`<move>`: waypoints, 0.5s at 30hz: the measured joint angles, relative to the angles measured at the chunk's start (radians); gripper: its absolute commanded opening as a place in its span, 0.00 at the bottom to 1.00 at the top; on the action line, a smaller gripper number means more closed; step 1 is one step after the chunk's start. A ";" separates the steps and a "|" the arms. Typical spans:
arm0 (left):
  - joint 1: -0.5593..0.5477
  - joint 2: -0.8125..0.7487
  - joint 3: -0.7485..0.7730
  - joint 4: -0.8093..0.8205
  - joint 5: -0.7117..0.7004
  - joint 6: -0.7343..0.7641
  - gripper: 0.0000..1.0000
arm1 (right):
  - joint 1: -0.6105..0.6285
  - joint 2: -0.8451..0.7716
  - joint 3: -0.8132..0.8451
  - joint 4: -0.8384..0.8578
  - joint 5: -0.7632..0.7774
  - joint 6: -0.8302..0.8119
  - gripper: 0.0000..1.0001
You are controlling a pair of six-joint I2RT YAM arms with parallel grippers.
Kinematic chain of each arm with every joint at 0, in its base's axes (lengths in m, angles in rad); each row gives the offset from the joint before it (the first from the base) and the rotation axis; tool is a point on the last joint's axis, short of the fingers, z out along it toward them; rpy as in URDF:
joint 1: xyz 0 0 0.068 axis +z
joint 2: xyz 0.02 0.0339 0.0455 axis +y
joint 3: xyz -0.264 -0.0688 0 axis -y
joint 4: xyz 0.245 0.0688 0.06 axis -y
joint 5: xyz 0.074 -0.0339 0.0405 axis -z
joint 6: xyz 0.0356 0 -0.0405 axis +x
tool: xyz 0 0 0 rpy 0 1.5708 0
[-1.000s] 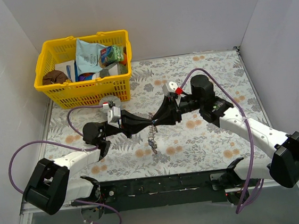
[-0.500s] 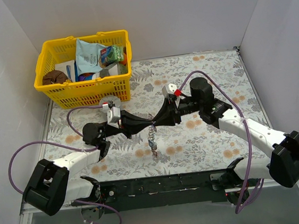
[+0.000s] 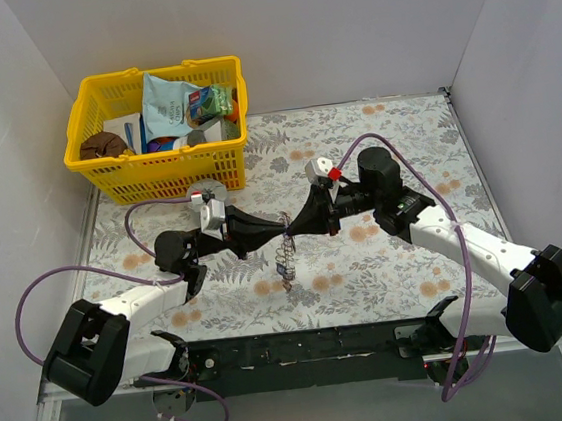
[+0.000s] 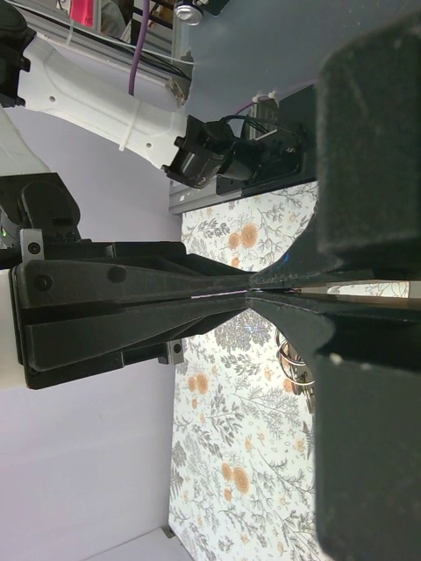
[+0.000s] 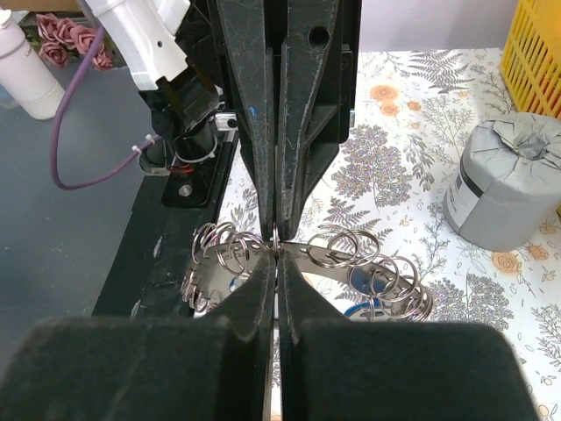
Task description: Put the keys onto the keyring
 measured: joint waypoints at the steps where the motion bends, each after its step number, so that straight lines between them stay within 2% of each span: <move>1: 0.000 0.000 0.000 0.000 0.000 0.000 0.00 | 0.000 0.000 0.000 0.000 0.000 0.001 0.01; 4: 0.000 -0.001 0.000 -0.001 0.002 0.002 0.01 | 0.000 0.000 0.000 -0.005 0.006 0.000 0.01; 5: 0.000 -0.003 0.000 -0.004 0.004 0.006 0.10 | 0.000 0.000 0.001 -0.010 0.010 -0.002 0.01; 6: 0.001 -0.006 0.000 -0.011 0.006 0.016 0.27 | 0.001 0.000 0.003 -0.018 0.017 -0.008 0.01; 8: 0.002 -0.024 0.000 -0.019 0.014 0.053 0.39 | 0.004 0.000 0.019 -0.057 0.032 -0.027 0.01; 9: 0.001 -0.043 0.000 -0.026 0.018 0.073 0.48 | 0.005 0.002 0.036 -0.095 0.053 -0.040 0.01; 12: 0.000 -0.124 0.030 -0.106 0.045 0.177 0.57 | 0.003 0.030 0.100 -0.222 0.108 -0.099 0.01; 13: 0.000 -0.153 0.059 -0.174 0.054 0.224 0.64 | 0.003 0.047 0.132 -0.278 0.128 -0.125 0.01; 15: -0.002 -0.194 0.126 -0.318 0.068 0.329 0.68 | 0.003 0.085 0.201 -0.384 0.164 -0.180 0.01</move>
